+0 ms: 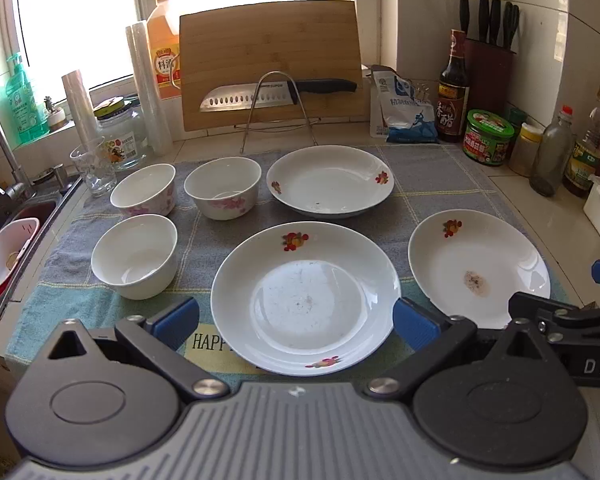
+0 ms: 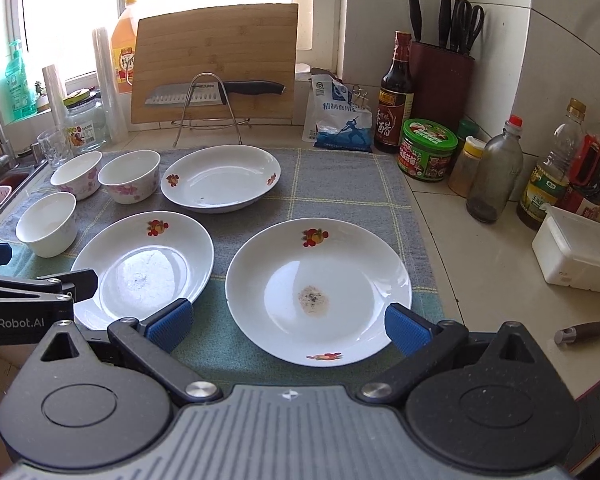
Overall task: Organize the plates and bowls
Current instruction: 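Move the left tool to the rim of the brown-stained white plate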
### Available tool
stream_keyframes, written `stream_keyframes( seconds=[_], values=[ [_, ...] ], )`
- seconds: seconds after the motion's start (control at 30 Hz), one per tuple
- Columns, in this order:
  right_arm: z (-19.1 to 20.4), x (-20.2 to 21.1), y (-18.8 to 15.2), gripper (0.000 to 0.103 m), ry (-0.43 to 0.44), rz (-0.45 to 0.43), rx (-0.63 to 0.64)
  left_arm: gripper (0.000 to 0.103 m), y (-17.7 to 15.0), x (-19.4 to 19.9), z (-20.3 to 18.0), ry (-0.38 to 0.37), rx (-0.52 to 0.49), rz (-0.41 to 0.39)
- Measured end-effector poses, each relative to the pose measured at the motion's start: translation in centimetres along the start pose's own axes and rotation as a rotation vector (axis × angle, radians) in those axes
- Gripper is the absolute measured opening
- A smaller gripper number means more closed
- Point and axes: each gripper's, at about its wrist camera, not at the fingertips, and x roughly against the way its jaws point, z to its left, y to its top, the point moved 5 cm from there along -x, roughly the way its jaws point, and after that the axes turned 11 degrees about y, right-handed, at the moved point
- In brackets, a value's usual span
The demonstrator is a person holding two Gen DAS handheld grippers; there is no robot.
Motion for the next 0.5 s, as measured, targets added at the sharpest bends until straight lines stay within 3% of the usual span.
stream_keyframes(
  seconds=[0.23, 0.5],
  values=[
    [-2.7, 0.2, -1.5, 0.103, 0.026, -0.038, -0.012, 0.102, 1.2, -0.4, -3.0, -0.045, -0.077, -0.017],
    [-4.2, -1.4, -3.1, 0.103, 0.035, -0.028, 0.008, 0.102, 2.4, -2.6, -7.2, -0.168, -0.191, -0.013]
  ],
)
